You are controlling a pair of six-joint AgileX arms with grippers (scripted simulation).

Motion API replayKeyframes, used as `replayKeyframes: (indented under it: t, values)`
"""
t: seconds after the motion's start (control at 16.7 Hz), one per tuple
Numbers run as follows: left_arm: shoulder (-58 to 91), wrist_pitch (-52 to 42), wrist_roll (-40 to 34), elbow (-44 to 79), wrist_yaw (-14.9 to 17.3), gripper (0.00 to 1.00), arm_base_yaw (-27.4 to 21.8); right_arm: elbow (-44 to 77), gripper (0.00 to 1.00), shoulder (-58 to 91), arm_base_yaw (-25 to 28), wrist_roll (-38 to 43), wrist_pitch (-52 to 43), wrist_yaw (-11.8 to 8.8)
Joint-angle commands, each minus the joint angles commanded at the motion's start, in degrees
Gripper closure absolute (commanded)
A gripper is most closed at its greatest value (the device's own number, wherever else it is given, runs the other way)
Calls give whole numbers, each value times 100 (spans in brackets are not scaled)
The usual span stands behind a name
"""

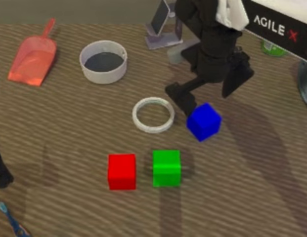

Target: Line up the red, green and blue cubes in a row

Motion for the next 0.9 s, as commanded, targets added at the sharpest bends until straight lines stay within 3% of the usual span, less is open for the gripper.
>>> replayKeyframes:
  t: [0.24, 0.66, 0.9]
  values:
    - [0, 0, 0, 0, 0, 0, 0, -104, 0, 12, -18, -9, 108, 0]
    - [0, 0, 0, 0, 0, 0, 0, -1135, 0, 317, 5, 9, 1473, 4]
    - [0, 0, 0, 0, 0, 0, 0, -1214, 0, 347, 7, 11, 1561, 4]
